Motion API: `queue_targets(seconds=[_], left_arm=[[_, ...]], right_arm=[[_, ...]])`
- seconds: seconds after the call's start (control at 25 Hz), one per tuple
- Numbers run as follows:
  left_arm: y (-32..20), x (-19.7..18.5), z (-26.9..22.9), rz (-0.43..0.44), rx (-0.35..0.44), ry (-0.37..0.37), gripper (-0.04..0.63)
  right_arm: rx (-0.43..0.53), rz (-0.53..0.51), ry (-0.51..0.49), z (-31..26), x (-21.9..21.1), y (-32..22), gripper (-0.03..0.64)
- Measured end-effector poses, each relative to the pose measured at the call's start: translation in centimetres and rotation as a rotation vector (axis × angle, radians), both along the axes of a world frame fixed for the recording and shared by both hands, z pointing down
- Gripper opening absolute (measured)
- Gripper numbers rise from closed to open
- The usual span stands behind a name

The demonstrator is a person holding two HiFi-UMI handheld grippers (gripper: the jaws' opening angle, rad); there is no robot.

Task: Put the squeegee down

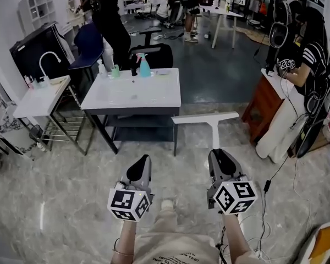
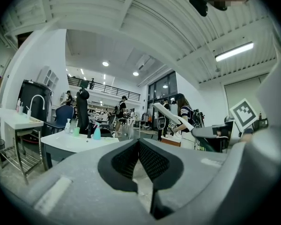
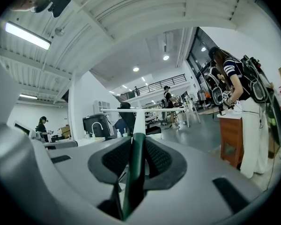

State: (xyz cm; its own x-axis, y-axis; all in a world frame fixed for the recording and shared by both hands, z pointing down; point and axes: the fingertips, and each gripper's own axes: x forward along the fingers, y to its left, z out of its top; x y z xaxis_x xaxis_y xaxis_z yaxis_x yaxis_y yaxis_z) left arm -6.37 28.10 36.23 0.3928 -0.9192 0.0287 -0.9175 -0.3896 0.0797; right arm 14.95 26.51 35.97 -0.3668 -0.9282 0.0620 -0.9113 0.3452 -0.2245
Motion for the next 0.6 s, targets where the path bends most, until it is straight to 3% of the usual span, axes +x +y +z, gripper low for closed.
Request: queue_targets(seconds=[0.6], left_arm=[[-17.0,-2.5,0.0,0.027,-0.024,0.022,0.023]], right_arm=[[-0.032,0.012,0.002,0.1,-3.1,-16.3,0.094]])
